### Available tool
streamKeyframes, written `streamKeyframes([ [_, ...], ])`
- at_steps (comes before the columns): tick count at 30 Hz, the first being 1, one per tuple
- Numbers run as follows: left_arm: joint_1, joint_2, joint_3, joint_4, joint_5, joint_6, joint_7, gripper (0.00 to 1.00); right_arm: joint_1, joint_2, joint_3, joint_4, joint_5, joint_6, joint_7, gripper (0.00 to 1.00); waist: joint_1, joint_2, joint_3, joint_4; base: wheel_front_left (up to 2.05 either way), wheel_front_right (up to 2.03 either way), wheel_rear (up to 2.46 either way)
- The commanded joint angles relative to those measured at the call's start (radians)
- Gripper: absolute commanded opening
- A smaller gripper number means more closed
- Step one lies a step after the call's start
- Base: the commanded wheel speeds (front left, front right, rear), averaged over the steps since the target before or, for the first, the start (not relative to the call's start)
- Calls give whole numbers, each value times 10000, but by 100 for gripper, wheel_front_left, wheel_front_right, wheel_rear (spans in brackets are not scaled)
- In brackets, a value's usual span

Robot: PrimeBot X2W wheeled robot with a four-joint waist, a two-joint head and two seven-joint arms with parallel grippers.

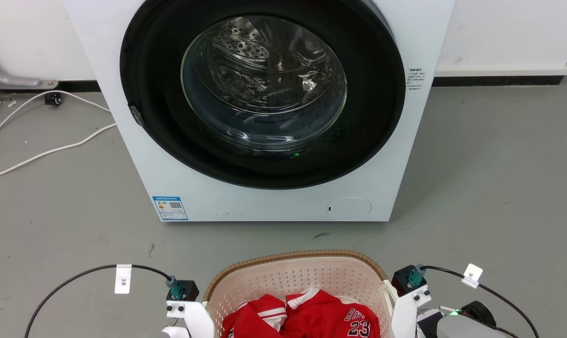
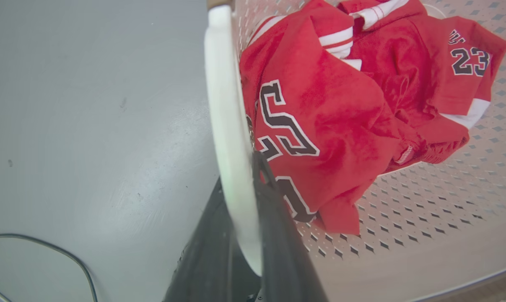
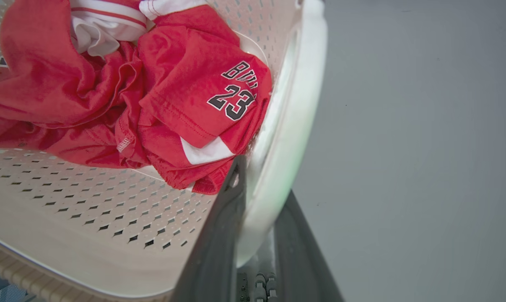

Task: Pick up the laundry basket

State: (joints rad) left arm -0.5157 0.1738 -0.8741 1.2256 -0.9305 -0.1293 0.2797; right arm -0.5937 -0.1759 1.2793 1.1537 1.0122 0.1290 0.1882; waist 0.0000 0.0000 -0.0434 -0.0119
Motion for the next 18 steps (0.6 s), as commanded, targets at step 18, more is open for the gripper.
streamKeyframes([
  [18, -196, 147, -404, 124, -373, -3, -142, 0, 74, -11, 34, 13, -128, 33, -61, 0, 0, 0, 19, -31, 0, 0, 0],
])
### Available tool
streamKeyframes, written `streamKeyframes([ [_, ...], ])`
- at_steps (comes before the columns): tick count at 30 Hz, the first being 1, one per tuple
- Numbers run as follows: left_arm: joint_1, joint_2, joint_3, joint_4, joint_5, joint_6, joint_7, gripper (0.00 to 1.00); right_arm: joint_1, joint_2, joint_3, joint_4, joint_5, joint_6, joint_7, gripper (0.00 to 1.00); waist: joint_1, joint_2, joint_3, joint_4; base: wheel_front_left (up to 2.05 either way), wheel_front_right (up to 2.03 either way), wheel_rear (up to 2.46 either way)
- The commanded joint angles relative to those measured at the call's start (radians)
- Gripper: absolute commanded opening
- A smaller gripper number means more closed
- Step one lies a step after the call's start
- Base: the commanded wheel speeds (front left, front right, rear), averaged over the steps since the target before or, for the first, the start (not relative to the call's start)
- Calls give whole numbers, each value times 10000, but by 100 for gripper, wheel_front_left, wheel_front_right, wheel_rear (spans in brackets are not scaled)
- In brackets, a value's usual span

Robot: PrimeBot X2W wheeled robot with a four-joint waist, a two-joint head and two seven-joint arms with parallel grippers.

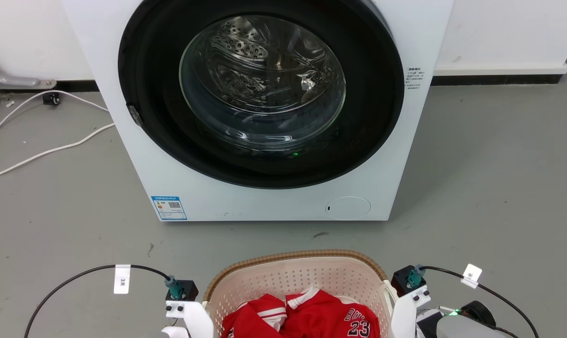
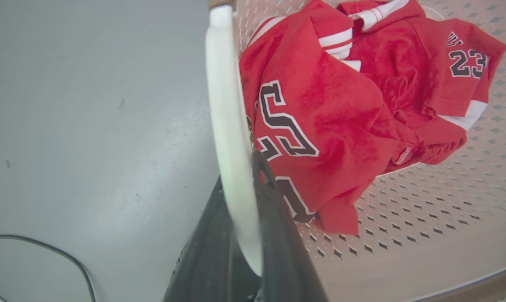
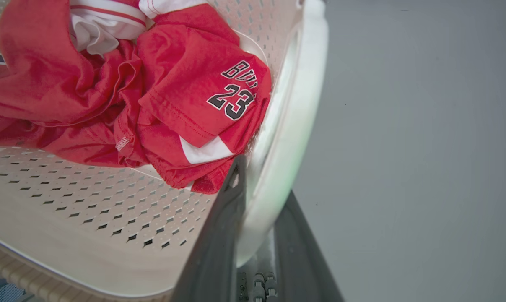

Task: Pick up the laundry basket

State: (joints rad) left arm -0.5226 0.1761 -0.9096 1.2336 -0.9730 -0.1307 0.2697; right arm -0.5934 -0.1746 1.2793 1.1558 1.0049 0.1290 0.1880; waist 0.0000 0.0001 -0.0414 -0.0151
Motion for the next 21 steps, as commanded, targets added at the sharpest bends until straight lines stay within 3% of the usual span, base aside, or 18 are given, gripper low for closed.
streamKeyframes([
  [1, -133, 123, -70, 43, 35, 10, -47, 0, 71, -23, 34, -9, -62, 33, -59, 0, 0, -1, 4, 0, 0, 0, 0],
  [21, -188, 119, -454, 87, -371, 9, -193, 0, 100, -26, 36, -51, -92, 33, 50, 0, 0, -1, 37, 25, 0, 0, 0],
])
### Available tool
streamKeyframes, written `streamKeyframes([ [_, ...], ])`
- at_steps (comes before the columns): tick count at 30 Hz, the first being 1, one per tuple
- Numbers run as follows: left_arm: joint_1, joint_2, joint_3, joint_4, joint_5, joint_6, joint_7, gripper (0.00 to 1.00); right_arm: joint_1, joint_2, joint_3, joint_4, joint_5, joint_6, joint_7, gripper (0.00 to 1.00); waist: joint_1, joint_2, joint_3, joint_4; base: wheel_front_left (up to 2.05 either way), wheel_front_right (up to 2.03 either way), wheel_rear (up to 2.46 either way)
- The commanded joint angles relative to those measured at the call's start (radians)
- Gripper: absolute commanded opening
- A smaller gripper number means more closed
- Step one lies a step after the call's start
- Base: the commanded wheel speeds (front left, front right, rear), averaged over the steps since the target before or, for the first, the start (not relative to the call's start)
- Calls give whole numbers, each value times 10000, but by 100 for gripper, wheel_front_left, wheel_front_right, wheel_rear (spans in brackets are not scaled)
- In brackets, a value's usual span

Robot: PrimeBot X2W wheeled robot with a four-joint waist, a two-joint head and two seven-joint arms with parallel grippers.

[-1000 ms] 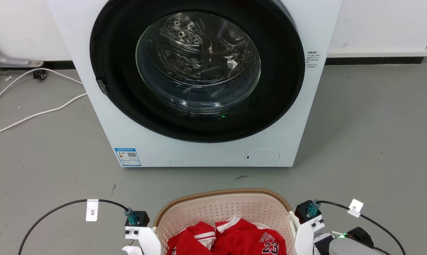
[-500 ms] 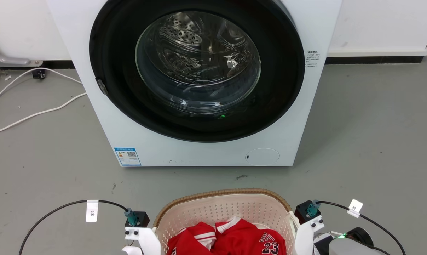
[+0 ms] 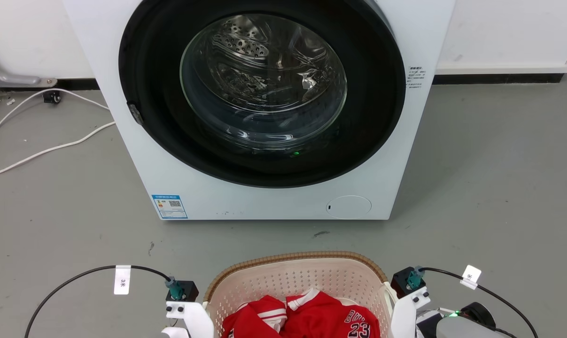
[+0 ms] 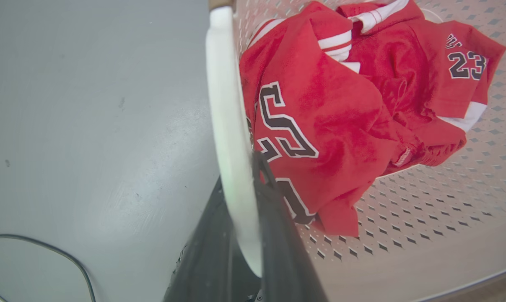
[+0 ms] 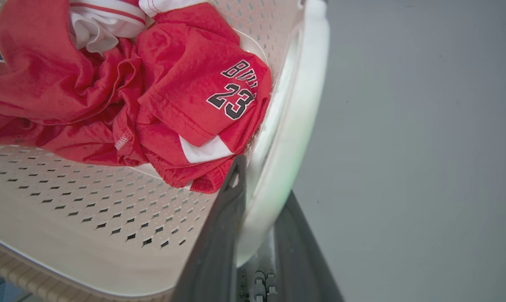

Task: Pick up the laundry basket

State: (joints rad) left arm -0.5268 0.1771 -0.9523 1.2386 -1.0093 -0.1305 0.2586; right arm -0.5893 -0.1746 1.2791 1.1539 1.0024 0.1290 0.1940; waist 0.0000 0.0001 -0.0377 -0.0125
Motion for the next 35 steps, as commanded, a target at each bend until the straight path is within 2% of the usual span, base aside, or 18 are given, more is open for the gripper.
streamKeyframes([
  [1, -147, 110, -43, 38, -28, 7, -70, 0, 60, -25, 38, -35, -75, 33, -5, 0, 0, -1, 2, -5, 0, 0, 0],
  [35, -191, 151, -654, 98, -600, 8, -195, 0, 91, -20, 39, -34, -72, 33, -128, 0, 0, -1, 71, -70, 0, 0, 0],
])
